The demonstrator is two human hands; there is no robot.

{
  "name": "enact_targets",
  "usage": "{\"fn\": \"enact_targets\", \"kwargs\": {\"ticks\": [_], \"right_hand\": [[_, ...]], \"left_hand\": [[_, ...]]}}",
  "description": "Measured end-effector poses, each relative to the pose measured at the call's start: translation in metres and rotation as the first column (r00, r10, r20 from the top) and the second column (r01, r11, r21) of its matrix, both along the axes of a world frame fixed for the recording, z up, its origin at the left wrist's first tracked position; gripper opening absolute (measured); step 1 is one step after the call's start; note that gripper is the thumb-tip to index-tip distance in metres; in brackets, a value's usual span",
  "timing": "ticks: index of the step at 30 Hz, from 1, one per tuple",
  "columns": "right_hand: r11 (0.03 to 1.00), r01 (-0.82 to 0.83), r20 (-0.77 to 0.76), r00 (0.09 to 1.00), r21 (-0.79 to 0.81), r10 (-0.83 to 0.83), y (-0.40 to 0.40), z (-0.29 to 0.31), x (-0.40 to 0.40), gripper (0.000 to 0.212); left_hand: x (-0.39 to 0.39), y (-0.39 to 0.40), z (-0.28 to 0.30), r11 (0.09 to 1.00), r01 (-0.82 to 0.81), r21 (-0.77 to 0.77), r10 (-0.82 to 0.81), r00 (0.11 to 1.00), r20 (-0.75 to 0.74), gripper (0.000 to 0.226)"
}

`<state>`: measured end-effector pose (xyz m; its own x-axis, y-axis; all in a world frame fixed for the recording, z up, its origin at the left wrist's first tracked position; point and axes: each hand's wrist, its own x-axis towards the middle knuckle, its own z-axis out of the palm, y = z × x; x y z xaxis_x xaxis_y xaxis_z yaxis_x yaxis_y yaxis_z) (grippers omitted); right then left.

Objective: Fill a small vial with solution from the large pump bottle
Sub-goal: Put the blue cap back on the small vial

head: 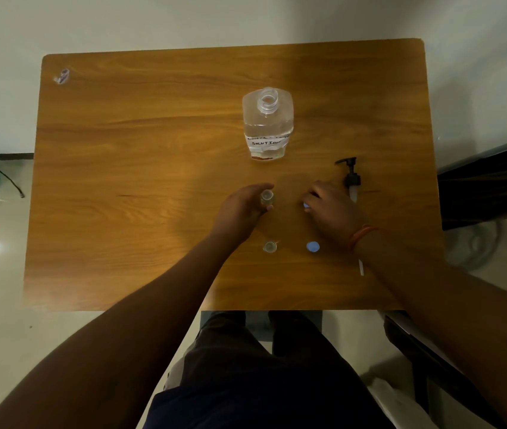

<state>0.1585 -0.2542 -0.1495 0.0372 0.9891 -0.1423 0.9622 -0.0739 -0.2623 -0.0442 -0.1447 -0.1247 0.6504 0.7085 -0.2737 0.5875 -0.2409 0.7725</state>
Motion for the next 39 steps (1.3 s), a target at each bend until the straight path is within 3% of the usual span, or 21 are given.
{"fn": "enact_targets", "kwargs": {"ticks": [3, 11, 16, 27, 39], "right_hand": [[0.998, 0.012, -0.062, 0.998, -0.065, -0.016, -0.002, -0.005, 0.001, 0.011], [0.996, 0.052, -0.093, 0.995, 0.074, -0.045, 0.000, 0.014, -0.003, 0.009], [0.988, 0.050, -0.098, 0.995, 0.144, -0.036, 0.010, 0.053, 0.003, 0.008], [0.933, 0.023, -0.069, 0.998, 0.359, 0.002, 0.053, 0.198, 0.019, 0.016], [0.868, 0.018, -0.016, 1.000, 0.497, -0.011, 0.118, 0.401, 0.044, 0.024]], "left_hand": [[-0.001, 0.003, -0.008, 0.995, -0.048, -0.085, 0.047, 0.999, -0.013, 0.042], [-0.001, 0.003, -0.004, 0.992, -0.068, -0.106, 0.073, 0.996, 0.041, 0.038], [0.002, 0.014, 0.031, 0.999, -0.014, -0.047, 0.021, 0.988, 0.155, 0.030], [0.018, 0.071, 0.182, 0.999, 0.044, 0.026, -0.051, 0.928, 0.368, 0.025], [0.036, 0.125, 0.371, 0.996, 0.080, -0.038, -0.050, 0.860, 0.507, 0.020]]}}
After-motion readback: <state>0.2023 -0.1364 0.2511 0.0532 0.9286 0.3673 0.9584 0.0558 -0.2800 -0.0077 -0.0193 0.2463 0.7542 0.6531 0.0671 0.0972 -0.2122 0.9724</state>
